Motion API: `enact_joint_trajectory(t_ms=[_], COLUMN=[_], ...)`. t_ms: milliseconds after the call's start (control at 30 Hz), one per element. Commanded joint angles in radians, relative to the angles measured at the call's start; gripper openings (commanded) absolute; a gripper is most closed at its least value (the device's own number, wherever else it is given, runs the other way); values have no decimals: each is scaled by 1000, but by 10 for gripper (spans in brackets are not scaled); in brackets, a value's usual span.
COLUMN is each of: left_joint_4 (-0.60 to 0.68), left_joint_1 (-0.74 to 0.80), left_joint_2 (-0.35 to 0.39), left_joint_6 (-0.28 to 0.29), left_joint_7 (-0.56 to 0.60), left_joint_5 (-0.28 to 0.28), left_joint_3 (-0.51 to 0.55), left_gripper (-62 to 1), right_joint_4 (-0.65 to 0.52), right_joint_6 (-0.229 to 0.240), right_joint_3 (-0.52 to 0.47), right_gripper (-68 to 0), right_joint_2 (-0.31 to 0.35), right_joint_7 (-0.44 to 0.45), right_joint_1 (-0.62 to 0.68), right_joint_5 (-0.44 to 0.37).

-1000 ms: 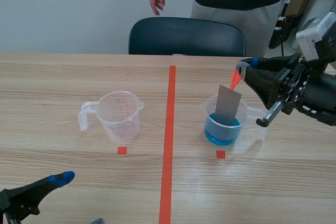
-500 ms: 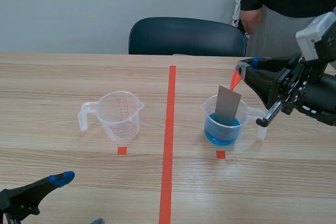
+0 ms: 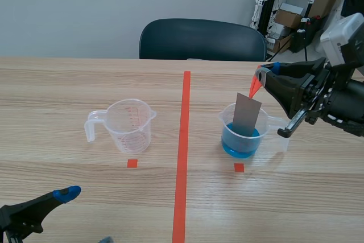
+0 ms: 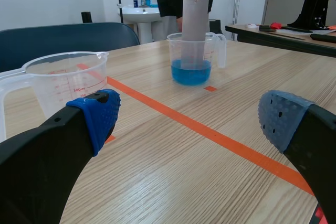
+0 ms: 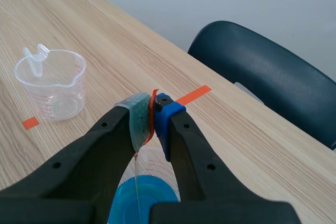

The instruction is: Do the redox reaction experiment. hold the plate still in the solution

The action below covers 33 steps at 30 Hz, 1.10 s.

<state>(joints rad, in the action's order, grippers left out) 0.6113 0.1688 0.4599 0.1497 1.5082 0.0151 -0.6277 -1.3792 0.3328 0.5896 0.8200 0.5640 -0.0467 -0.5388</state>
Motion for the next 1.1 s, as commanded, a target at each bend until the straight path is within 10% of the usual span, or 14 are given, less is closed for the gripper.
enact_joint_trajectory(t_ms=[0, 1067], left_joint_4=[18, 18], left_joint_1=[3, 3], left_joint_2=[3, 3], left_joint_6=[-5, -5], left_joint_7=[46, 46], left_joint_5=[0, 0], left_joint_3=[3, 3], left_gripper=[-52, -52], right_joint_4=[-11, -11], right_joint_6=[0, 0], right_joint_3=[-7, -7], right_gripper=[-671, -671], right_joint_2=[2, 2], right_joint_7=[3, -30], right_joint_1=[-14, -14], right_joint_5=[-6, -6])
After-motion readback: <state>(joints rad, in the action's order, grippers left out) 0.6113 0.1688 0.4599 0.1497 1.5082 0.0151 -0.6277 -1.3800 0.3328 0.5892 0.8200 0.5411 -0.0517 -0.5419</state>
